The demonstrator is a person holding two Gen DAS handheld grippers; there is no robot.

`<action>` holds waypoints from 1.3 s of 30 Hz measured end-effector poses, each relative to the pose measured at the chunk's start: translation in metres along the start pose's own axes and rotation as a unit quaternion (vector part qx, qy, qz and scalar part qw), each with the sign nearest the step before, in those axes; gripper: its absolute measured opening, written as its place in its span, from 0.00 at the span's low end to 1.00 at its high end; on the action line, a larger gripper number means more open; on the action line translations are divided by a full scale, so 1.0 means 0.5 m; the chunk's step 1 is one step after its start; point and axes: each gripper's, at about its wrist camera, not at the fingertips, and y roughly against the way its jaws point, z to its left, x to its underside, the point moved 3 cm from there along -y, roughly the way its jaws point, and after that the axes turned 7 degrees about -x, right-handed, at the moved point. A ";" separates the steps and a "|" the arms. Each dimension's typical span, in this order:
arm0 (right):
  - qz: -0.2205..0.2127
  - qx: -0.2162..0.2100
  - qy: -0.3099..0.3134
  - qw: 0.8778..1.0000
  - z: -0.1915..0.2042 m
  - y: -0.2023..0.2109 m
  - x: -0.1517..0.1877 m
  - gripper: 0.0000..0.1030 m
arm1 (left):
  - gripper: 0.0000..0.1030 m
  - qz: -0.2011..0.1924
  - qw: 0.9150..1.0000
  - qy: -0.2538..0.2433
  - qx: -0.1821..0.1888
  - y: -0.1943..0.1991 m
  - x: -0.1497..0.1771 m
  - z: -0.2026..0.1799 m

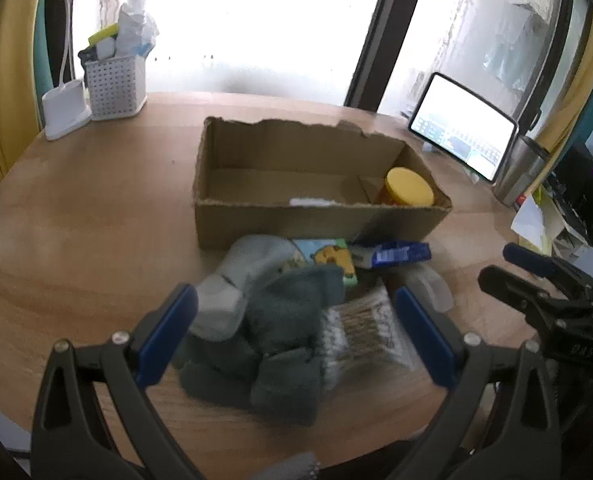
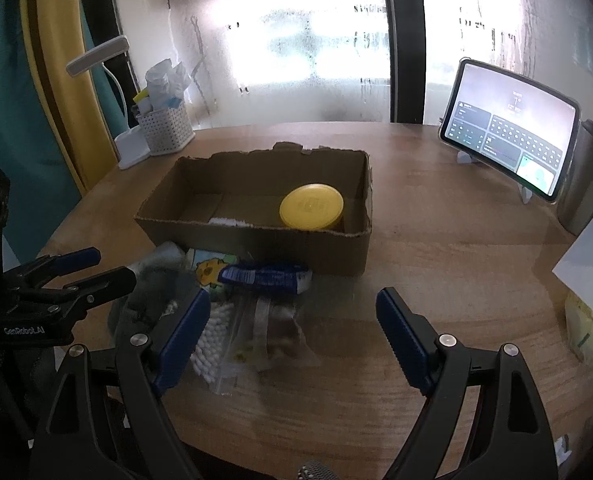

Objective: Organize objects
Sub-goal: 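Withdraw both tools from the box back toward the pile of items, then grasp the grey socks with the left tool while the right tool grasps the clear food bag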

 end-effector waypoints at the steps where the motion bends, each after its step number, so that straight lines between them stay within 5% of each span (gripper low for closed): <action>1: 0.001 0.000 -0.001 1.000 0.000 -0.001 0.003 0.85 | 0.98 0.002 1.000 -0.001 0.001 -0.001 0.005 0.000; 24: 0.054 -0.016 -0.014 0.998 -0.003 -0.062 0.056 0.85 | 0.95 0.049 0.998 0.036 0.002 -0.060 0.075 0.041; 39: 0.075 -0.053 -0.028 0.995 -0.019 -0.112 0.052 0.84 | 0.59 0.064 0.997 0.032 0.003 -0.069 0.087 0.045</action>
